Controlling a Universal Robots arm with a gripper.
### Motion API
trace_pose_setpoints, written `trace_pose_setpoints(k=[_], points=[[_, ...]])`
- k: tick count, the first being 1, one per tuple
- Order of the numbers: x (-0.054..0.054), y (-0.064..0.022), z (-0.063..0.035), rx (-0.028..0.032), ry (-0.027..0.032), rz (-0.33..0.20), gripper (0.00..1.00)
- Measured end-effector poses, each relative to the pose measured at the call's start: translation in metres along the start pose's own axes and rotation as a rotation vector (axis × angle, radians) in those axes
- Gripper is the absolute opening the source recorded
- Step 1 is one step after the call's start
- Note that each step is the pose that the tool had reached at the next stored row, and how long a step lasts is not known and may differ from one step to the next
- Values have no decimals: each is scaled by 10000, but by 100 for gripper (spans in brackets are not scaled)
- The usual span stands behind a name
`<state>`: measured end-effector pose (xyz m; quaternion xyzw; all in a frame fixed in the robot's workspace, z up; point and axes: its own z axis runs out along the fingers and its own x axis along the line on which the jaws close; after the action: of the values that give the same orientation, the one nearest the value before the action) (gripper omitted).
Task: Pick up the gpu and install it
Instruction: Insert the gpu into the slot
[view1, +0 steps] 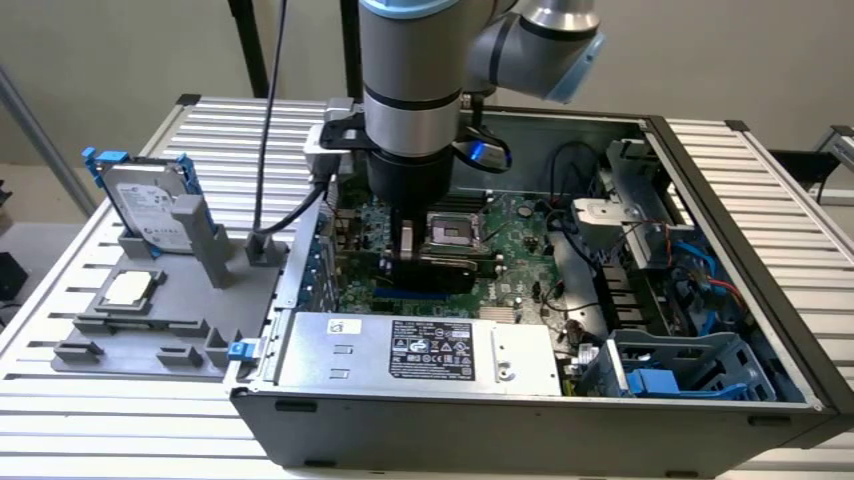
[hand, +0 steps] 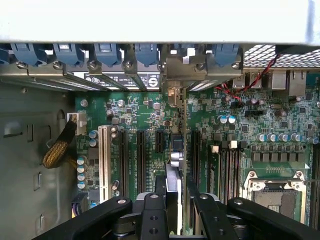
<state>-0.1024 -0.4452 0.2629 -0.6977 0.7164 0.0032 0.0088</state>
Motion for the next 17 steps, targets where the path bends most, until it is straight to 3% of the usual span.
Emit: trace_pose_setpoints(k=[5, 17], points=[[0, 9, 4, 36, -1, 3, 26], [-1, 17, 21, 37, 0, 54, 26]])
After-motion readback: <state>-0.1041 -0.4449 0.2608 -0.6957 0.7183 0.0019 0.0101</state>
